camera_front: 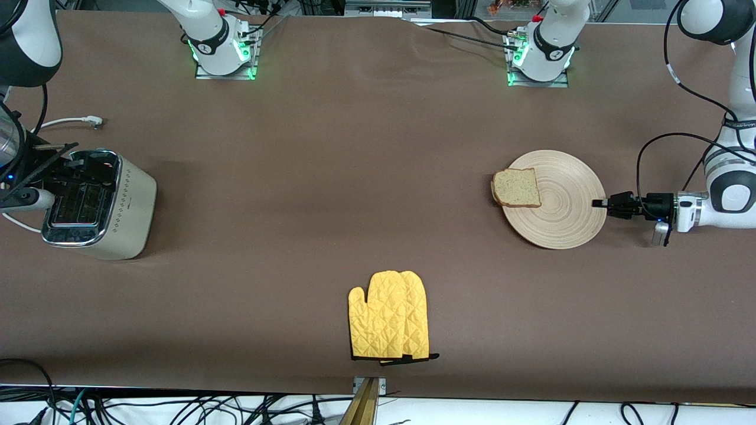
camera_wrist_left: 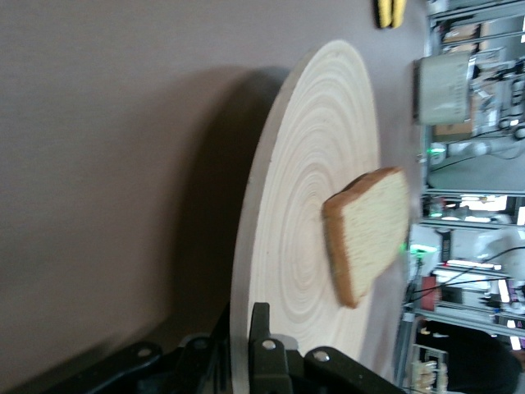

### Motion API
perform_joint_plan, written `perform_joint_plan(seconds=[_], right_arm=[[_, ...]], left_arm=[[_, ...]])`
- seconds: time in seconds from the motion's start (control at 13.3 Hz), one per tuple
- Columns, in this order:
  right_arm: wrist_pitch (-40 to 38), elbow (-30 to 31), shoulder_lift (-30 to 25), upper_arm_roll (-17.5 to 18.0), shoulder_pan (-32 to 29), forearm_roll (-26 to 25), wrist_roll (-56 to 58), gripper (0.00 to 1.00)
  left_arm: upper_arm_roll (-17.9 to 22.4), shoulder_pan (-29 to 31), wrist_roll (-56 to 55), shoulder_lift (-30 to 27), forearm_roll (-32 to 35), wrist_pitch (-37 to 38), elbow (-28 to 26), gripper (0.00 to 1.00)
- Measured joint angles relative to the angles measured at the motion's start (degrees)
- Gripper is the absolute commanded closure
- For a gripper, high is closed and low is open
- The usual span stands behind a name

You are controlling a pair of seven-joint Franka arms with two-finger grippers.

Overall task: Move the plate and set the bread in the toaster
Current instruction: 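Close the left gripper on the wooden plate's rim, then slide the plate with the left gripper toward the toaster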

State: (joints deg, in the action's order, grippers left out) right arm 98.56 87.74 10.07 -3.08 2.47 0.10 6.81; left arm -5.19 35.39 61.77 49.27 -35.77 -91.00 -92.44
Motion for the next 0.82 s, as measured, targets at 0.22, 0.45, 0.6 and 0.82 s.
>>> perform_joint_plan(seconds=[0.22,0.45,0.6,0.82], right_arm=[[0.0,0.0,0.0,0.0,0.0,0.0,0.0,0.00],[0.0,0.0,0.0,0.0,0.0,0.0,0.0,0.00],[0.0,0.0,0.0,0.0,0.0,0.0,0.0,0.00],[0.0,0.0,0.0,0.0,0.0,0.0,-0.1,0.00]], left_arm=[[0.1,0.1,-1.3,0.2,-0.1,0.0,0.0,1.00],[-0.2,0.0,-8.1,0.3,-0.2,1.9,0.0,1.00],[-2.6,-0.1,-11.7,0.3,-0.6,2.6,0.0,1.00],[-8.1,-1.6,-13.5,0.3,-0.8,1.6,0.1,1.00]])
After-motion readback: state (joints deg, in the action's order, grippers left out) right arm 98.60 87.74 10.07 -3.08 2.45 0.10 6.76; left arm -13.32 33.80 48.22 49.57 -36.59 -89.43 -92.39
